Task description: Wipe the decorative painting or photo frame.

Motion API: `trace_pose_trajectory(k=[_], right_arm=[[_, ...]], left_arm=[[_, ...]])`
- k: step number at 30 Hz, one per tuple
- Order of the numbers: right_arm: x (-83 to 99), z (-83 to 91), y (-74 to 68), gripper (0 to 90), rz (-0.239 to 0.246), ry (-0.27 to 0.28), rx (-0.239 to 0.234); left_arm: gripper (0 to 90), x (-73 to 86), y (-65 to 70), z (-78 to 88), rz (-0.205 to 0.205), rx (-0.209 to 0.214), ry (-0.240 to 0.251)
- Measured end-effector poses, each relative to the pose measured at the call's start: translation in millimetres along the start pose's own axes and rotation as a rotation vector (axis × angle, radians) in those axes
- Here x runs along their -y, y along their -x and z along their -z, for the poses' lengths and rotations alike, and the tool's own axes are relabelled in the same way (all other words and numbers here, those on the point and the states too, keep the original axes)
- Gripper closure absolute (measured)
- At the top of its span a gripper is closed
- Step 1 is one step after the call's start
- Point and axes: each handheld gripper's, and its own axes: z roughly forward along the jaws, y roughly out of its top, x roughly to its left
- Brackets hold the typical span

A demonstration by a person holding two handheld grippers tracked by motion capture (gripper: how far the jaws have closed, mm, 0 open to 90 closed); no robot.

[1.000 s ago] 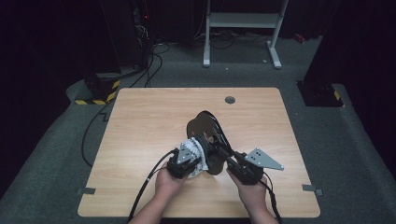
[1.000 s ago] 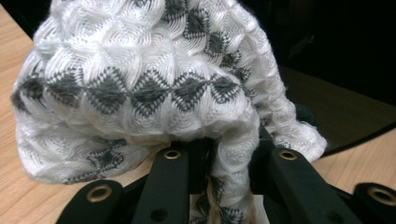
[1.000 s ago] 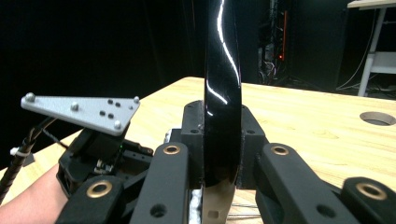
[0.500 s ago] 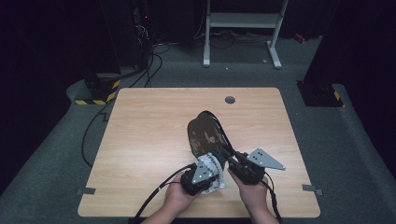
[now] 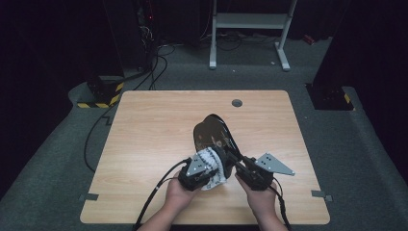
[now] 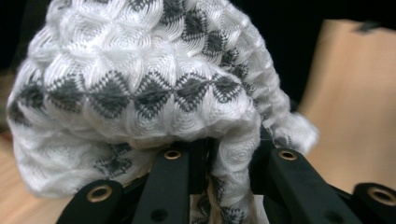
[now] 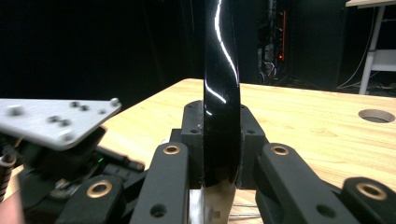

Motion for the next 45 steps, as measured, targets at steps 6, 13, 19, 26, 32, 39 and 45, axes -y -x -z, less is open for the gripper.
trace_pose_trajectory(k=[6, 13, 19, 26, 32, 39, 45], right_arm=[[0.3, 0.0, 0.1, 78.8, 0.003, 0.002, -0.003], [0.3, -0.2, 0.6, 78.8, -0.003, 0.003, 0.002], [0.8, 0.4, 2.2, 78.8, -0.009, 0.004, -0.004], [0.5, 0.4, 3.2, 78.7, -0.013, 0.002, -0.008], [0.7, 0.4, 3.2, 78.6, -0.012, 0.004, -0.004], [0.6, 0.2, 3.6, 78.4, -0.006, 0.006, -0.005], [0.2, -0.2, 3.6, 78.0, -0.006, 0.007, -0.009]], left_arm=[[75.4, 0.9, -25.6, 0.2, 0.061, -0.085, -0.013], [75.3, -19.9, 20.1, 9.4, -0.070, 0.022, 0.037], [75.3, -12.8, 39.5, 5.4, -0.101, 0.095, 0.017], [75.3, 6.6, 33.3, -7.8, -0.085, 0.111, -0.082], [75.3, 15.1, 15.8, -16.1, -0.018, 0.071, -0.173], [75.0, 14.0, 6.1, -9.0, 0.033, 0.053, -0.152], [74.8, 10.3, -6.0, 8.3, 0.078, 0.037, -0.091]])
